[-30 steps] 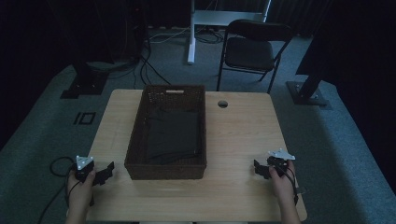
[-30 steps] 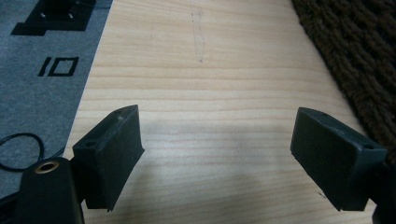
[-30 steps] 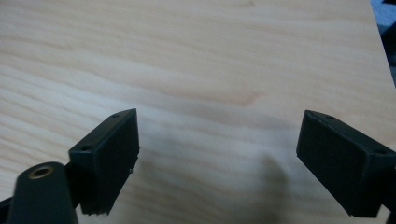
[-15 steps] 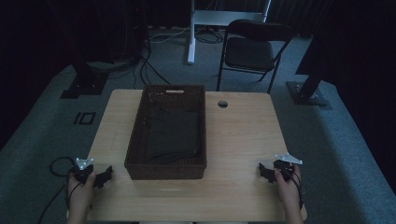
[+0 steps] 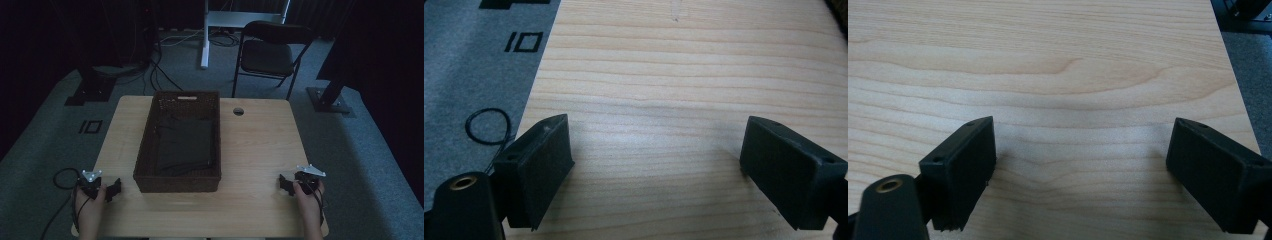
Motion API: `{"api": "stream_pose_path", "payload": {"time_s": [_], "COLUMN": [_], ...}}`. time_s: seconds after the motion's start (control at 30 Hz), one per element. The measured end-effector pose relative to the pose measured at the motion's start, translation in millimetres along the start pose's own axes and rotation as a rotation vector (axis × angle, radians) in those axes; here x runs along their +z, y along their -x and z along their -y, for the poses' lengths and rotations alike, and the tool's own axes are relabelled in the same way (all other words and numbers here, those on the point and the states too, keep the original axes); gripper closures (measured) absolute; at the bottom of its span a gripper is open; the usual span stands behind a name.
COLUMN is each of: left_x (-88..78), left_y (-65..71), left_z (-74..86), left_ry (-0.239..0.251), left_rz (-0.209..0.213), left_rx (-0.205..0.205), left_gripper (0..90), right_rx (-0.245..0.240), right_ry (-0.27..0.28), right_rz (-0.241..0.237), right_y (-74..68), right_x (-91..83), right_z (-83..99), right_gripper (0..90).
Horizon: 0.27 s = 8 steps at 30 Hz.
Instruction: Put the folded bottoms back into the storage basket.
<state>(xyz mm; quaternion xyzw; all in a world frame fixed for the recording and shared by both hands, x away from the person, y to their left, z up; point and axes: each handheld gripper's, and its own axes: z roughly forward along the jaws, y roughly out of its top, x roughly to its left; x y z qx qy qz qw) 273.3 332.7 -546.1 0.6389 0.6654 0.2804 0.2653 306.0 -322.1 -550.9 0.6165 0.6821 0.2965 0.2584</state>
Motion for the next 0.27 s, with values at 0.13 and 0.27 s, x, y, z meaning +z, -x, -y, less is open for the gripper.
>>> {"api": "stream_pose_path", "payload": {"time_s": [0.13,0.27], "left_x": [0.2,0.2], "left_y": [0.3,0.3], "left_z": [-0.1,-0.2], "left_ry": [0.001,0.0], "left_rz": [-0.001,-0.001], "left_rx": [-0.002,-0.003], "left_gripper": [13.8,13.7], "right_rx": [0.0,0.0], "right_ry": [0.001,0.0], "right_rz": [0.0,0.0], "right_y": [0.0,0.0], "right_x": [0.0,0.0], "right_z": [0.0,-0.1], "right_gripper": [12.1,12.1]}}
